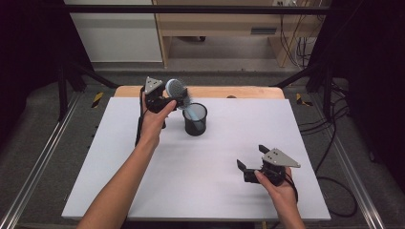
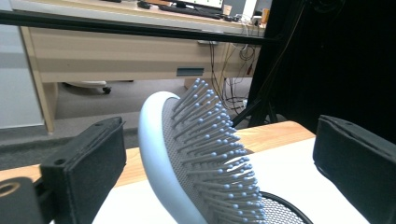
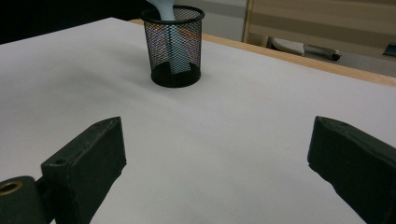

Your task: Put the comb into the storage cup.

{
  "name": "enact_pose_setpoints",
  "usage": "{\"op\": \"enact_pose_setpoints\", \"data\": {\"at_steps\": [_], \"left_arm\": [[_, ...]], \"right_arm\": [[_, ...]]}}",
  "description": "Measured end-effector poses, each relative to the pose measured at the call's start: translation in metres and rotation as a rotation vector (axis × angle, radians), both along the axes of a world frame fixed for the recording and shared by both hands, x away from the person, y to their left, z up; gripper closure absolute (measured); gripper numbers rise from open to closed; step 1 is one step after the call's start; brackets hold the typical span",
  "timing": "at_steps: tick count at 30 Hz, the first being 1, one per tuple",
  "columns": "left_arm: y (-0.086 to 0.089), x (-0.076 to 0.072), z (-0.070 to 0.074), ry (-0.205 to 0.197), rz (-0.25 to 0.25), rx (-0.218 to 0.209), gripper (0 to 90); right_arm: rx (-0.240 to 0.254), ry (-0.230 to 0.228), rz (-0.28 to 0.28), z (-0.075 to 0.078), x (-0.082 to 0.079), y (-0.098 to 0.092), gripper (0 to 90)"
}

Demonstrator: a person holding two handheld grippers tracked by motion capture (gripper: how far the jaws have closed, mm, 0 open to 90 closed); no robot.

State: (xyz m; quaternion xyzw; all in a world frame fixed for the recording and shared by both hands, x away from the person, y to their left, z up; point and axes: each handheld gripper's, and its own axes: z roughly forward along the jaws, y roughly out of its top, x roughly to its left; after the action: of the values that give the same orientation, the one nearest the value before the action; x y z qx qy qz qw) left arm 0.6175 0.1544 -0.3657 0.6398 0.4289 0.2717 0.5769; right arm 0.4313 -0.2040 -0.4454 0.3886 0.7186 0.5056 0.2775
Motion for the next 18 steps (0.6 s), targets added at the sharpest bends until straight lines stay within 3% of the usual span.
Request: {"op": "enact_pose_setpoints", "data": {"at_steps": [18], "left_arm": [[0.0035,-0.0047,-0.0034,0.016,0.006,0.006,2.3]], "right_arm": [[0.008,0.007,-0.017,-0.0008,0.0008,-0.001,3.3]]}}
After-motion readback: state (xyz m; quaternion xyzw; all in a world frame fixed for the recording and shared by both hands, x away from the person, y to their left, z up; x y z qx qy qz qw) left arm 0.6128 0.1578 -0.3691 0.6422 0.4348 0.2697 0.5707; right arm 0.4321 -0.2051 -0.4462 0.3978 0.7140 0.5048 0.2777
